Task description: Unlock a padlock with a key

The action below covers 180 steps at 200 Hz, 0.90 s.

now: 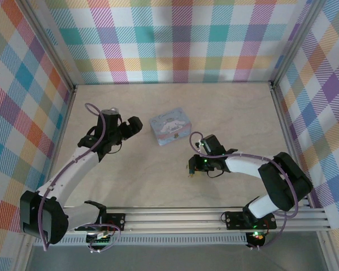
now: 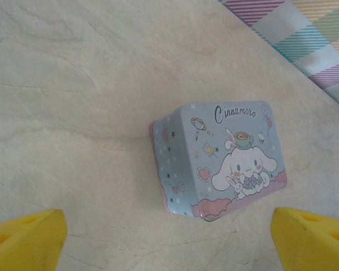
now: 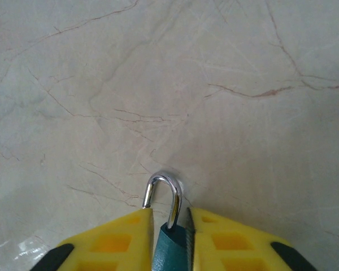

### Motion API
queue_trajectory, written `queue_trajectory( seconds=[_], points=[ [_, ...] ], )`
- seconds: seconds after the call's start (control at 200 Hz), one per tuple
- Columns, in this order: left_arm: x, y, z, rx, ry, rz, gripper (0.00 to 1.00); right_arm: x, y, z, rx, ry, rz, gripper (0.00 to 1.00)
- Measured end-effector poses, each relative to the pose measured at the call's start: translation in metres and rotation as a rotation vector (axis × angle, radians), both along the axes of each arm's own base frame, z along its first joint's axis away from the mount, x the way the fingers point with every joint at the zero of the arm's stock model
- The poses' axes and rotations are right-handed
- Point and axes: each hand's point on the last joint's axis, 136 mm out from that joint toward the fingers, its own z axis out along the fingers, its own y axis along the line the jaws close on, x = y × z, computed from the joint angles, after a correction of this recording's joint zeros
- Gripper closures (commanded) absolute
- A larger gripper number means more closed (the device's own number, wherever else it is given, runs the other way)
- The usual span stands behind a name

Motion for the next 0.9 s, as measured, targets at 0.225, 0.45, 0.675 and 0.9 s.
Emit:
queue_trajectory(
  seconds=[0.225, 0.45, 0.675, 0.9],
  points=[
    [-0.004, 0.008, 0.008, 0.013, -0.025, 0.030, 0.07, 0.006, -0.009, 0.024, -0.028, -0.091, -0.009, 0.55],
    [-0.021, 0.041, 0.028, 0.088, -0.132, 0.147, 0.05, 0.036, -0.026, 0.096, -0.032, -0.375, -0.064, 0.21],
    [-0.052, 0.093, 0.044, 0.193, -0.293, 0.337, 0.00, 0.071, -0.080, 0.145, -0.128, -0.598, -0.209, 0.00],
    [-0.069, 0.131, 0.021, 0.319, -0.339, 0.500, 0.00, 0.087, -0.147, 0.160, -0.269, -0.753, -0.352, 0.00]
  ],
)
